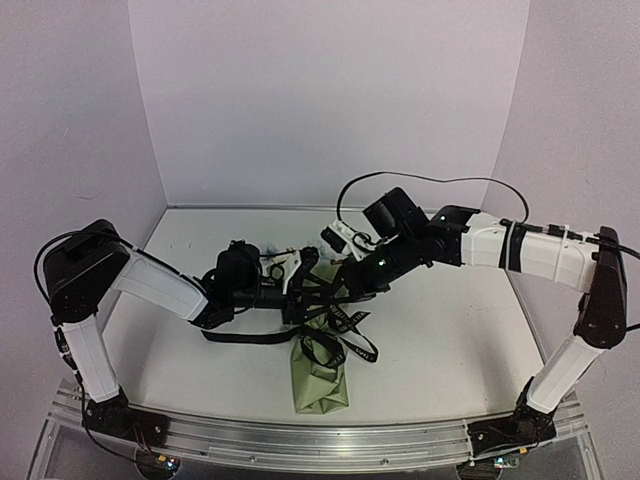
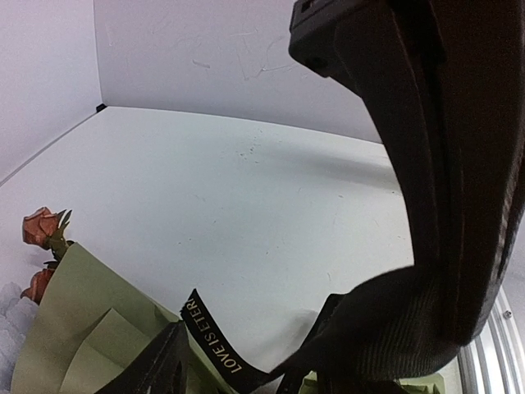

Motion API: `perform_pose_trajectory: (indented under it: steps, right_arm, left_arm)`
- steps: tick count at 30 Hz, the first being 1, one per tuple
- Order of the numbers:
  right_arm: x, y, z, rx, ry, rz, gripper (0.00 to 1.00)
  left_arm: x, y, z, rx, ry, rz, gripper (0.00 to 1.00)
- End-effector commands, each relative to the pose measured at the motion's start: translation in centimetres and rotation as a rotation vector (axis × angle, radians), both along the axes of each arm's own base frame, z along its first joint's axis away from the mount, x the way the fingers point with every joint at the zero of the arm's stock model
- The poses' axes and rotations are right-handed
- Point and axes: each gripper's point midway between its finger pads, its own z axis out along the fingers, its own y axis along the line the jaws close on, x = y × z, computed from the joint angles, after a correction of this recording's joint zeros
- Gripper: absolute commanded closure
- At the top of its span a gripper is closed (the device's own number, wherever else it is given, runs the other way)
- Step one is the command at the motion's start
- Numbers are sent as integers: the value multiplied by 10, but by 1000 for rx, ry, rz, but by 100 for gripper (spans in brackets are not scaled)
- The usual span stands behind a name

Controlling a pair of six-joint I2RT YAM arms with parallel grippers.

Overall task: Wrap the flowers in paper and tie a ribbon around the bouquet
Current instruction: Pass from the right arm to the left

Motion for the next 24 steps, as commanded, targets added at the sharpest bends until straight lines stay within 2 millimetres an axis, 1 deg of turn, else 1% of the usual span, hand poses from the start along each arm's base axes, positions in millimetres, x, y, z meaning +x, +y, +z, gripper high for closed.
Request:
perform_pose_trajectory:
  steps: [1,3,7,10,11,13,14,16,18,21,24]
  right_arm:
    - [-1,-5,20,44,-48,-9,100]
    - [-1,-6,20,42,-56,-11,100]
    - [1,-10,20,30,-75,-23,100]
    - [2,-17,15,-13,-93,-29,100]
    - [4,-21,12,-34,-103,-36,100]
    - [8,-28,6,-78,-131,-51,100]
    - [10,-31,3,-100,-144,-58,100]
    - [15,-36,-4,-145,-168,-66,100]
    - [21,-38,-9,-175,-186,-73,100]
    - [29,-36,-12,-199,-208,-84,100]
    - [37,-30,-12,-207,-219,-94,100]
  left_arm:
    - [1,-14,28,-86,-44,-32,50]
    - [2,-16,27,-88,-34,-30,58]
    - [12,-12,35,-118,-32,44,83]
    - [25,-3,52,-137,-53,151,95]
    - [31,2,61,-127,-53,198,97]
    - [42,8,72,-83,-40,273,100]
    - [44,11,78,-49,-35,291,100]
    - [50,18,81,23,0,342,100]
    - [52,25,78,107,40,376,100]
    - [47,39,66,256,120,403,100]
    - [43,56,67,341,175,458,100]
